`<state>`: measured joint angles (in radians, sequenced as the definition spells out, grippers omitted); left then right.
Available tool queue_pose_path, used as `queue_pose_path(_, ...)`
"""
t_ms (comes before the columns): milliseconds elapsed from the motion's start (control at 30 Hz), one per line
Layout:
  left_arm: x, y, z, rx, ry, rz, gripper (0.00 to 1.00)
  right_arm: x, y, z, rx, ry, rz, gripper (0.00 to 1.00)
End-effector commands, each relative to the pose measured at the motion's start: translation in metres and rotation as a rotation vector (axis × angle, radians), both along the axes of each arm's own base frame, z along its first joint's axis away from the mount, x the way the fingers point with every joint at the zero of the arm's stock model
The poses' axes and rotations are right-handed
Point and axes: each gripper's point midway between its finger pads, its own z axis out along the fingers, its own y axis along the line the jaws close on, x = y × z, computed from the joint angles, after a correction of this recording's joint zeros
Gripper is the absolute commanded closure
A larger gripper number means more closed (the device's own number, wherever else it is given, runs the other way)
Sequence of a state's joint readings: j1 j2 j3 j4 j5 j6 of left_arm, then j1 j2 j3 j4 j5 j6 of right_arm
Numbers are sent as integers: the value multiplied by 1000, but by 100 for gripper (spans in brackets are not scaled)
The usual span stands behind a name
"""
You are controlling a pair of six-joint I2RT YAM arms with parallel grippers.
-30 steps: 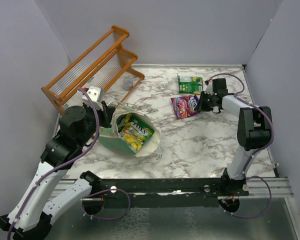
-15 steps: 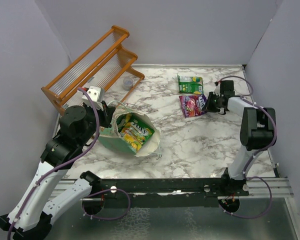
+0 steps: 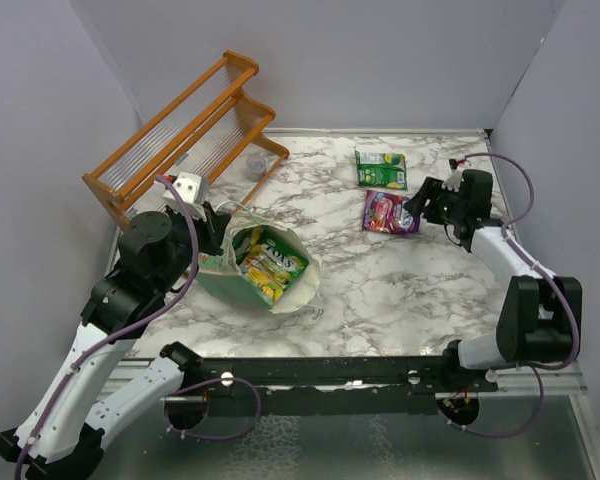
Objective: Take the snacks out of the paper bag
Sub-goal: Place the snack at the center of the board, then take out the snack from the paper bag.
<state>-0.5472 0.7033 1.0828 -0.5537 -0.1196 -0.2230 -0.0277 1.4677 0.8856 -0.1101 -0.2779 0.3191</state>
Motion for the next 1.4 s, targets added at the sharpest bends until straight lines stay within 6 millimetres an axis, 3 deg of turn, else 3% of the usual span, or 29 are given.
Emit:
queue_pose_path(0, -1, -4, 20, -48, -54, -17, 100, -11, 45, 39, 127, -252, 271, 41)
queue_pose_path(167, -2, -6, 19, -58, -50, -24, 100, -46, 85, 61, 179, -462, 531, 42)
queue_pose_path(233, -2, -6, 20, -58, -52, -26, 100, -54, 102, 77, 106, -552, 607, 42)
queue_pose_path(367, -2, -6, 21, -57, -49, -23, 100, -82, 157, 110, -106, -768, 833, 42)
queue_pose_path(533, -2, -7, 19, -66, -48, -27, 100, -142, 216, 140, -267, -1071, 1148, 40)
queue_pose_path(600, -1, -7, 17, -66, -45, -27, 100, -162, 235, 137, -347, -1144, 1264, 39)
queue_pose_path(767, -1, -9, 18, -70, -45, -35, 100, -190, 274, 99, -604, -1171, 1521, 34)
queue_pose_path(867, -2, -9, 20, -72, -49, -34, 100, -194, 290, 85, -727, -1161, 1602, 34)
queue_pose_path(1067, -6, -4, 22, -75, -52, -25, 100, -205, 317, 78, -852, -1208, 1734, 34)
queue_pose_path(1267, -7, -4, 22, -82, -53, -25, 100, -197, 324, 46, -1027, -1118, 1834, 37)
queue_pose_path(1367, -7, -4, 23, -80, -56, -27, 100, -194, 324, 40, -1087, -1084, 1854, 37)
